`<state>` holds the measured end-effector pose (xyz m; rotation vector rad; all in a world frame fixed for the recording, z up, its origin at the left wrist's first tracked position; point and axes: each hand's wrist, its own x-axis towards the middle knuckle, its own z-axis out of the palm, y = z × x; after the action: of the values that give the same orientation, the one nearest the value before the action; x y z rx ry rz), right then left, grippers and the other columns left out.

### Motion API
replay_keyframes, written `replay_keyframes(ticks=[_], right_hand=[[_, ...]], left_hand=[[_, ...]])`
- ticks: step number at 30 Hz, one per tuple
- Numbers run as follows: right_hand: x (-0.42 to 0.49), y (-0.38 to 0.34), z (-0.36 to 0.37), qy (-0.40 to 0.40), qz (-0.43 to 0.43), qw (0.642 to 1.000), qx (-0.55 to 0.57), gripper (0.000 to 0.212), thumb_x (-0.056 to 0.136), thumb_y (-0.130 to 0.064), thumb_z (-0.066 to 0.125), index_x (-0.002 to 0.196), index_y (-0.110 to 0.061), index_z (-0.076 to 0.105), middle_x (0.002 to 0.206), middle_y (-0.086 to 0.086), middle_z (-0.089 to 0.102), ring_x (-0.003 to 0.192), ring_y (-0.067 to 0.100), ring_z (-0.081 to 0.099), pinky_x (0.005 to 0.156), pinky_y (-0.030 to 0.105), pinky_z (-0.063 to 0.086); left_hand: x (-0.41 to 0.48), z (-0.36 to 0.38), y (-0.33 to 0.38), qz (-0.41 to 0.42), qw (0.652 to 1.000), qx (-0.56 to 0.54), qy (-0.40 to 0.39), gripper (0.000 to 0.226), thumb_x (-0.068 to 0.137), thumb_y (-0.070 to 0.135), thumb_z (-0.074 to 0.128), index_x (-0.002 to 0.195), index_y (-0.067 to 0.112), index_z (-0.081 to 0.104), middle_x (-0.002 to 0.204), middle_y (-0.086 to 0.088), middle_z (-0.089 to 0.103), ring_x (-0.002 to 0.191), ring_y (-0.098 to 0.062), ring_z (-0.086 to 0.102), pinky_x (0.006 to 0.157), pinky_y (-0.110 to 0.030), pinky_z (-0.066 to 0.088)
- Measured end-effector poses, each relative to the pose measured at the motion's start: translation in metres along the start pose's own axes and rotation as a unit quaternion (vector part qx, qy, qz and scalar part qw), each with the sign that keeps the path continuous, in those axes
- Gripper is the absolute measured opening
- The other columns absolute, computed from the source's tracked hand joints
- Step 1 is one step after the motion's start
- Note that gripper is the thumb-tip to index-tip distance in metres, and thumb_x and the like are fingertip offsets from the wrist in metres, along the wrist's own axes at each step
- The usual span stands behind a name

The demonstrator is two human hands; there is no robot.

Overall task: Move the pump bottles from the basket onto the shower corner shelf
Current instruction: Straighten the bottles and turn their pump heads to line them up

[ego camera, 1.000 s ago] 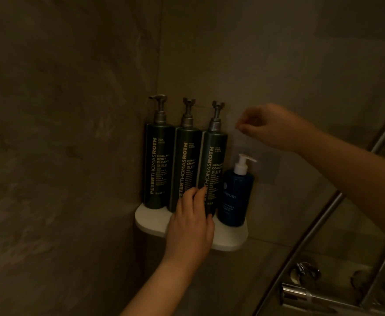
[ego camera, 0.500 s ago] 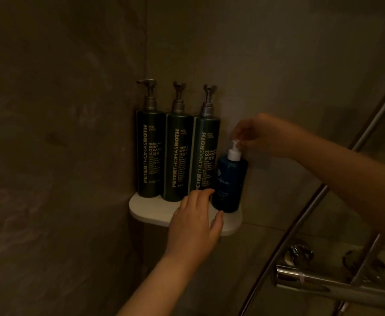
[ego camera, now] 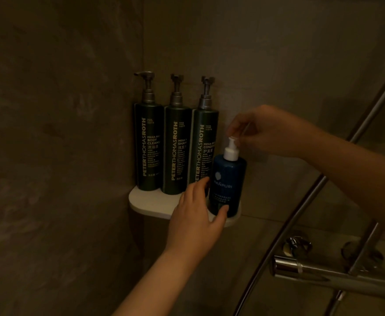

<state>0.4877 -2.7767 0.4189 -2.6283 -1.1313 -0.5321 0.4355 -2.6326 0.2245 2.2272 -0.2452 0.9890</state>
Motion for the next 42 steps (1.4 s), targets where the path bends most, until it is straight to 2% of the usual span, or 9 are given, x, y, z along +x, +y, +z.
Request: replay_keyframes(ticks=[3,7,10,14,19,23,28,36,42], right_hand=[[-0.005,-0.004,-0.002,-0.004,-0.004,1.0,0.021,0.015,0.084,-0.015,0.065,0.095,-0.025,0.067,0.085,-0.01,0.063,0.07,-0.001,0.056,0.059,0.018,0.038],[-0.009,-0.008,-0.003,-0.002,-0.012,0.999,0.039,0.013,0.084,-0.014,0.065,0.092,-0.025,0.066,0.08,-0.016,0.061,0.062,-0.009,0.054,0.054,0.004,0.037],[-0.009,-0.009,-0.003,-0.002,-0.013,0.999,0.038,0.009,0.086,-0.018,0.063,0.092,-0.023,0.066,0.083,-0.016,0.062,0.066,-0.011,0.054,0.057,0.003,0.038],[-0.006,-0.008,-0.01,0.008,0.002,0.999,0.037,0.011,0.088,-0.025,0.062,0.095,-0.024,0.07,0.081,-0.021,0.062,0.075,-0.007,0.059,0.066,0.013,0.043],[-0.001,-0.007,-0.01,-0.018,-0.007,0.999,0.033,0.011,0.088,-0.024,0.062,0.094,-0.03,0.069,0.08,-0.02,0.063,0.069,-0.014,0.056,0.062,0.002,0.041],[0.002,-0.003,-0.013,-0.048,0.008,0.998,0.044,0.012,0.087,-0.03,0.062,0.096,-0.029,0.07,0.084,-0.017,0.068,0.074,-0.006,0.062,0.068,0.009,0.045],[0.006,-0.006,-0.015,-0.06,0.01,0.996,0.062,0.005,0.084,-0.027,0.066,0.083,-0.026,0.071,0.066,-0.015,0.066,0.057,-0.01,0.056,0.054,0.001,0.038],[0.018,-0.016,-0.018,-0.086,0.08,0.993,0.014,0.024,0.081,-0.037,0.068,0.062,-0.023,0.065,0.057,-0.009,0.063,0.052,-0.001,0.055,0.056,0.019,0.039],[0.024,-0.021,-0.013,-0.083,0.135,0.987,-0.001,0.033,0.08,-0.038,0.068,0.056,-0.016,0.062,0.038,-0.012,0.057,0.036,-0.005,0.051,0.043,0.014,0.039]], left_hand=[[-0.003,0.0,0.003,-0.001,1.0,-0.008,-0.018,0.081,0.08,0.061,0.054,0.143,0.036,0.011,0.139,0.01,0.034,0.122,-0.005,0.038,0.096,-0.027,0.038],[-0.001,0.002,0.008,-0.009,0.999,-0.034,-0.015,0.093,0.076,0.061,0.06,0.144,0.04,0.0,0.146,0.01,0.03,0.126,-0.006,0.036,0.099,-0.028,0.036],[0.0,0.004,0.009,-0.018,0.998,-0.058,-0.026,0.092,0.079,0.051,0.064,0.145,0.04,0.0,0.148,0.009,0.03,0.127,-0.007,0.037,0.097,-0.026,0.036],[0.002,0.003,0.007,-0.023,0.996,-0.077,-0.034,0.091,0.078,0.049,0.066,0.143,0.044,0.002,0.146,0.011,0.033,0.121,0.003,0.034,0.094,-0.022,0.034],[0.002,0.001,0.006,-0.025,0.996,-0.08,-0.036,0.091,0.078,0.048,0.067,0.143,0.045,0.003,0.145,0.012,0.034,0.118,0.006,0.033,0.094,-0.022,0.035],[0.002,0.0,0.006,-0.023,0.996,-0.074,-0.033,0.09,0.078,0.048,0.067,0.143,0.045,0.003,0.145,0.013,0.034,0.12,0.003,0.035,0.093,-0.021,0.034],[0.002,0.0,0.006,-0.02,0.997,-0.066,-0.03,0.09,0.078,0.047,0.067,0.144,0.041,0.005,0.145,0.01,0.036,0.123,-0.004,0.041,0.092,-0.023,0.037],[0.002,-0.001,0.007,-0.021,0.998,-0.059,-0.032,0.09,0.079,0.048,0.066,0.145,0.038,0.005,0.145,0.008,0.035,0.123,-0.006,0.04,0.091,-0.022,0.036],[0.002,-0.002,0.008,-0.022,0.997,-0.064,-0.035,0.09,0.08,0.048,0.066,0.146,0.036,0.006,0.146,0.009,0.035,0.123,-0.005,0.04,0.09,-0.021,0.036]])
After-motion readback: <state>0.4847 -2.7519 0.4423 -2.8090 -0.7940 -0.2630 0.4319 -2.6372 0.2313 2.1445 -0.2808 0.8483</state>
